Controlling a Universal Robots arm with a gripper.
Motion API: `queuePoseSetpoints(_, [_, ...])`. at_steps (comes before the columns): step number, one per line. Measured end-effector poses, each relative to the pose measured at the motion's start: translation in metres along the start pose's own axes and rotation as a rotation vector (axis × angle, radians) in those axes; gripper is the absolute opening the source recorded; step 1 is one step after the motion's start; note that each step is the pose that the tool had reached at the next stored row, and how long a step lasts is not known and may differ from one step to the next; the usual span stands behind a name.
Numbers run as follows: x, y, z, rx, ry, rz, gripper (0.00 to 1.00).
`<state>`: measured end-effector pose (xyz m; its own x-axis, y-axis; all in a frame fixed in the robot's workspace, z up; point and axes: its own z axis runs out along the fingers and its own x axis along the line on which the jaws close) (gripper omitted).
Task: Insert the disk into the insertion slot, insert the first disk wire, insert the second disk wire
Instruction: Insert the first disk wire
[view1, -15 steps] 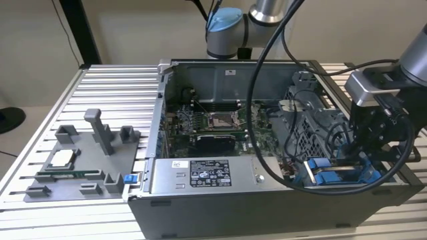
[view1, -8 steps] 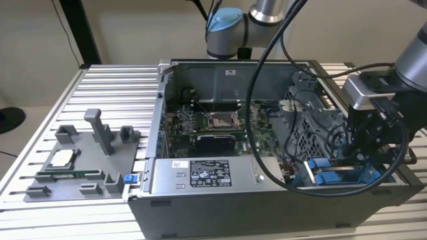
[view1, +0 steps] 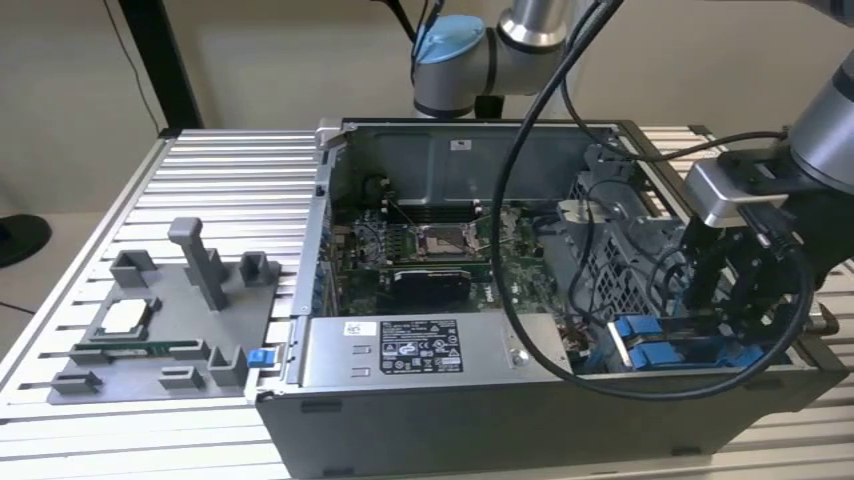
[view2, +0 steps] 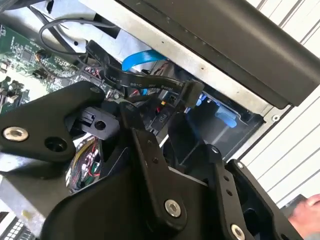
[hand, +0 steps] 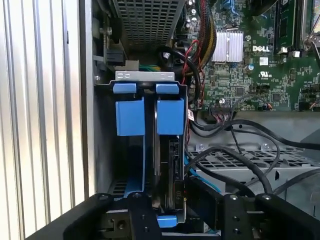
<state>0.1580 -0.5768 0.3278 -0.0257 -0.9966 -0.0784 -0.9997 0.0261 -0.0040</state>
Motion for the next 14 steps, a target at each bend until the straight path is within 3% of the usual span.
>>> queuePoseSetpoints(2, [-0.0005, 0.0, -0.0056, 0.0, -0.0003, 0.0, 1.0])
queuePoseSetpoints(11, [-0.0037, -0.0001, -0.0467, 0.0, -0.0012, 0.0, 1.0])
queuePoseSetpoints(14, [-0.0042, -0.0002, -0.0538, -0.0002, -0.0021, 0.0, 1.0])
